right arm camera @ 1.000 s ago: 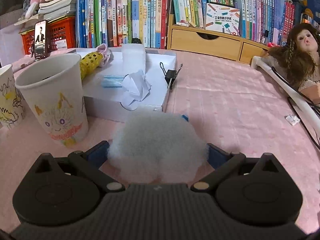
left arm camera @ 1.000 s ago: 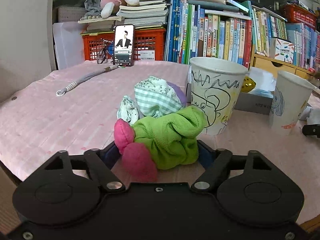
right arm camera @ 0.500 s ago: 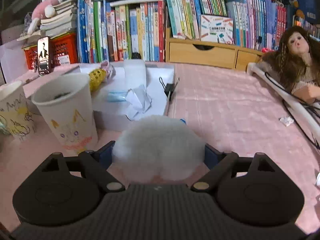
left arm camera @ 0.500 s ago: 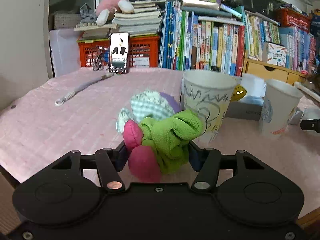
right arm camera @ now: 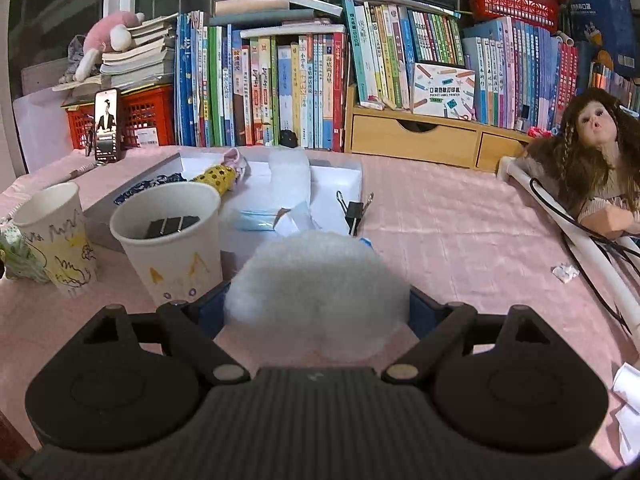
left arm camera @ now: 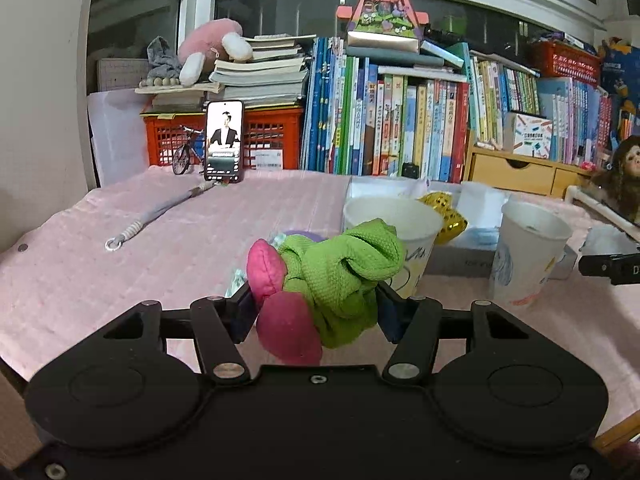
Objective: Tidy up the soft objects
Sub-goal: 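Carry the scrunchies with the left tool while the right tool carries the fluffy ball to the tray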
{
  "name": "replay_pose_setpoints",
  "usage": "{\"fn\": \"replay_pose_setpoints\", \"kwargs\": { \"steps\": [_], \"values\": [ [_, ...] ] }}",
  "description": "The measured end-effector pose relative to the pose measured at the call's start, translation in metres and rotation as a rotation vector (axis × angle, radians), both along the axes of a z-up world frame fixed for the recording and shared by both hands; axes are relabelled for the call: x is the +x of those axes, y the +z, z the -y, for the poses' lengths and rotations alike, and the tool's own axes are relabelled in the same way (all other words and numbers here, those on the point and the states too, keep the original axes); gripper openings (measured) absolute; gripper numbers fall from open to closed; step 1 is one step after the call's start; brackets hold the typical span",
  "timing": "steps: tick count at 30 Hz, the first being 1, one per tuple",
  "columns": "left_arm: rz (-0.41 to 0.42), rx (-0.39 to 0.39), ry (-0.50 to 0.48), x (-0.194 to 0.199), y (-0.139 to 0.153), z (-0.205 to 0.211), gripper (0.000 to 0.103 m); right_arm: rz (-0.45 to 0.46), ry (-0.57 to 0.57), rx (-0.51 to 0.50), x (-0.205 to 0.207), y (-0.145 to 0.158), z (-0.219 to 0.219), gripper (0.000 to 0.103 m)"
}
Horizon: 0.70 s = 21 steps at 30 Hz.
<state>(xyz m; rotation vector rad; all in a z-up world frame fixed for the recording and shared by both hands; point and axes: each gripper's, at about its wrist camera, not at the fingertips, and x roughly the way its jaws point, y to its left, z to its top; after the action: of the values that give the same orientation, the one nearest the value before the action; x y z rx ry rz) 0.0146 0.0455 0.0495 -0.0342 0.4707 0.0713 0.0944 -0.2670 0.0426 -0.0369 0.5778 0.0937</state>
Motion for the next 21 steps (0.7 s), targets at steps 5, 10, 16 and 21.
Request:
{"fn": "replay_pose_setpoints", "kwargs": {
  "steps": [5,10,16,21],
  "values": [
    [0.007,-0.011,-0.046,0.005,0.015,-0.002,0.057,-0.007,-0.001,-0.016,0.003,0.008,-0.003,0.089],
    [0.056,0.005,-0.068,0.012,0.039,-0.003,0.057,0.027,0.0,-0.02,0.006,0.022,-0.003,0.089],
    [0.076,-0.012,-0.109,0.029,0.064,-0.003,0.057,0.049,0.006,-0.012,0.013,0.035,-0.002,0.089],
    [0.041,-0.036,-0.16,0.053,0.079,-0.001,0.057,0.052,0.012,0.014,0.026,0.049,0.001,0.089]
  ]
}}
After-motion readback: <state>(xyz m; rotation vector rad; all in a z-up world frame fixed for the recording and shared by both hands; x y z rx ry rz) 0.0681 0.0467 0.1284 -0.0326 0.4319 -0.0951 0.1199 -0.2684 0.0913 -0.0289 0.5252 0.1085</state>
